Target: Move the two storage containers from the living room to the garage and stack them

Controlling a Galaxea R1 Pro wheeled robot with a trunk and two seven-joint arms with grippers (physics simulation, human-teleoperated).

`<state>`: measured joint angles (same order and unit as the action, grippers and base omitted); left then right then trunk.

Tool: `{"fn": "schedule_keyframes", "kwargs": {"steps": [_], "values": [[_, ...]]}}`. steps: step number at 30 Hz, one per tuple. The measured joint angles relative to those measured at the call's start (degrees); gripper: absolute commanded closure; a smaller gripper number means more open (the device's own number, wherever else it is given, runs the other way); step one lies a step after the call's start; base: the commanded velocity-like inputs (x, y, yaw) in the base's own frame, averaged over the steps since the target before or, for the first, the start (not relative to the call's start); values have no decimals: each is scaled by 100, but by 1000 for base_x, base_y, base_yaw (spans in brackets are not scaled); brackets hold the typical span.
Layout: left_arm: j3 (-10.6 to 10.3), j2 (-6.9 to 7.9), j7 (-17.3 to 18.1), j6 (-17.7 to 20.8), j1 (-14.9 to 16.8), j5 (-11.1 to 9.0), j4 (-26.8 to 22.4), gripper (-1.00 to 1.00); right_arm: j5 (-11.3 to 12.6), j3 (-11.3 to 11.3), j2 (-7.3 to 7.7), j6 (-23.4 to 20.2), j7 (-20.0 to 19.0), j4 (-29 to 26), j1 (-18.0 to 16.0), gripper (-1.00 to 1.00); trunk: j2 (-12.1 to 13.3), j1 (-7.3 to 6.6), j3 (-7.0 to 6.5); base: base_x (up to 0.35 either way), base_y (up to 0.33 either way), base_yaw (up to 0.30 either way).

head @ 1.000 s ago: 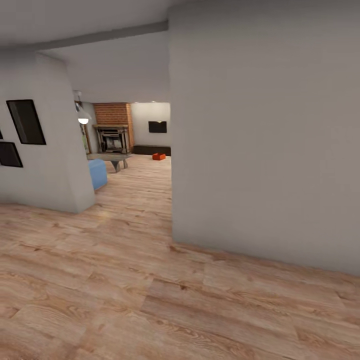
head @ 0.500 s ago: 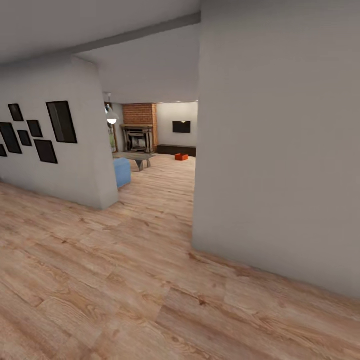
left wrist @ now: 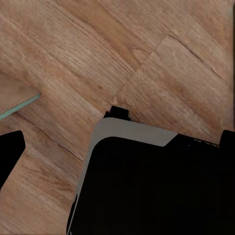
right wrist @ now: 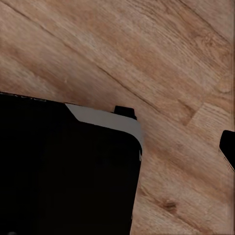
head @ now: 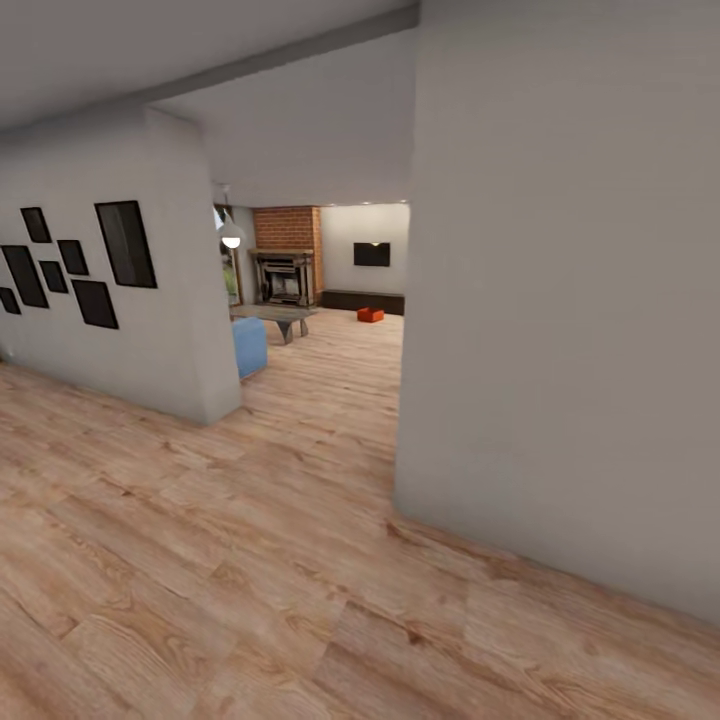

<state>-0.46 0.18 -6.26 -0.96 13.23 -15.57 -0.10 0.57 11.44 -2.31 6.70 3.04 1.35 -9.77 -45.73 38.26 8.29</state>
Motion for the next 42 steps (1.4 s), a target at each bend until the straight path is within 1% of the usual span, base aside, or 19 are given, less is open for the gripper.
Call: {"fn": "schedule_keyframes", "kwargs": {"steps": [19, 29, 42], "values": [[0, 0, -1, 0, -1, 1, -1, -100, 40, -38, 1, 1, 67, 0, 0, -100, 0, 0, 0, 323, 0, 251], [-1, 0, -1, 0, 0, 2, 0, -100, 3, 24, 13, 0, 57, 0, 0, -100, 0, 0, 0, 323, 0, 32], [0, 0, -2, 0, 0, -1, 0, -100, -9, 35, 15, -16, 59, 0, 0, -100, 0, 0, 0, 323, 0, 1]]}}
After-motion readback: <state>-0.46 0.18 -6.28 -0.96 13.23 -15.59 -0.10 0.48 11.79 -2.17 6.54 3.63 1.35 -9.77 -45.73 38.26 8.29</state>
